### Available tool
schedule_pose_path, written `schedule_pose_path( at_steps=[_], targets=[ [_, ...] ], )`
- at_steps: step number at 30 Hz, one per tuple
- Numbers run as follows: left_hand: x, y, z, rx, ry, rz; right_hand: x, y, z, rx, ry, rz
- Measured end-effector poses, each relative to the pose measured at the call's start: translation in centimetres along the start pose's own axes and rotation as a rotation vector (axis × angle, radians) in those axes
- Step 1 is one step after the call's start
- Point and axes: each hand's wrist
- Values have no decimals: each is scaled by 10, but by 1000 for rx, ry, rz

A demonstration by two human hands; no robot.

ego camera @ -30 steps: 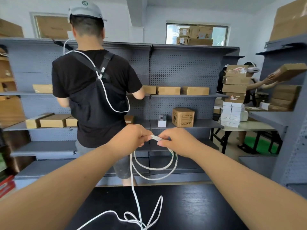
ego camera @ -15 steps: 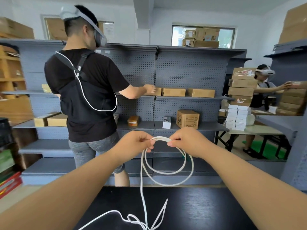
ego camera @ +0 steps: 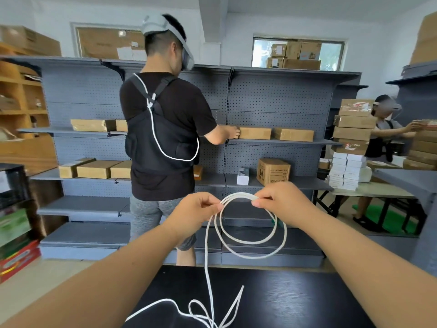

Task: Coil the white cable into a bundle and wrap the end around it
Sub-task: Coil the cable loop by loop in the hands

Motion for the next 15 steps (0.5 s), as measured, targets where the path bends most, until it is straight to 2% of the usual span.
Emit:
schedule_pose_path(
  at_steps=[3,6,8,12,15],
  targets=[
    [-5,-2,12,-7,118,2,1,-1,2,-15,39,11],
    [-11,-3,24,-28,148,-36,-2,-4,2,32,69,33],
    [-14,-6,28,-93,150,-97,-3,-3,2,81,90,58],
    [-20,-13,38,-369,111,-218,-4,3,0,150,165,105],
    [-24,-18,46,-405,61,-252,-6,5,-2,178,202,141]
  ],
)
Point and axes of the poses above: each hand's wrist, its own x-axis towards the middle knuckle, its own z-axis out of the palm, y = z × x, and after that the axes turned 8 degrees about y, right-handed
